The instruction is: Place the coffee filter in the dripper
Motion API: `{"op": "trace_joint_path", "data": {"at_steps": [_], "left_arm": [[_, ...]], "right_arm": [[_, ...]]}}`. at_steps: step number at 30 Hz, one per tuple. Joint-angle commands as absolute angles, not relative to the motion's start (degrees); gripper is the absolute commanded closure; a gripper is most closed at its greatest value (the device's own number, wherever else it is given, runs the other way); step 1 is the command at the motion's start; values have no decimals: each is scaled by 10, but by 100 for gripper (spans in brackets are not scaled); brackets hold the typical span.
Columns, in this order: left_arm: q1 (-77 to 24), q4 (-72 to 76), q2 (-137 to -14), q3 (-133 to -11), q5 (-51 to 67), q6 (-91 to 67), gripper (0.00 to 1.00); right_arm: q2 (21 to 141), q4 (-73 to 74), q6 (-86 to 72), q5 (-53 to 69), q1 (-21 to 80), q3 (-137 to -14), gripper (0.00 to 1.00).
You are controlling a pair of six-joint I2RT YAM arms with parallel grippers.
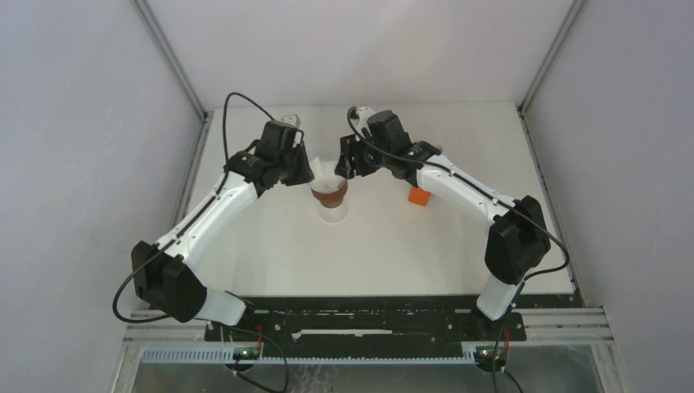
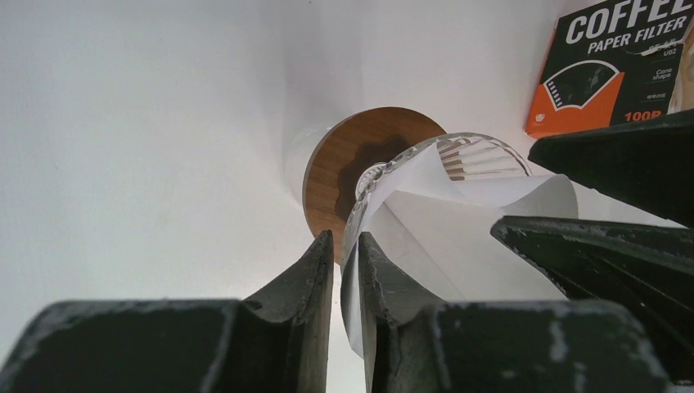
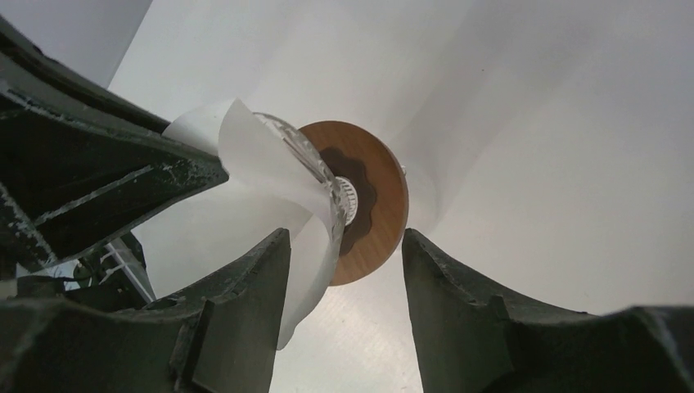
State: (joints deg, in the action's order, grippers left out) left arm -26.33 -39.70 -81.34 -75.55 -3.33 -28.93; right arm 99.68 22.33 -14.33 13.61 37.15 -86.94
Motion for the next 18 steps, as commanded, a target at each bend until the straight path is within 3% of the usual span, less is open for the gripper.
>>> {"op": "trace_joint_path", "data": {"at_steps": [1, 18], "left_arm": [[-262, -385, -805, -770, -34, -279, 78], [-262, -384, -822, -769, -27, -279, 84]], "right_arm": [[946, 175, -154, 152, 369, -858, 38], [1010, 216, -143, 116, 369, -887, 38]]}}
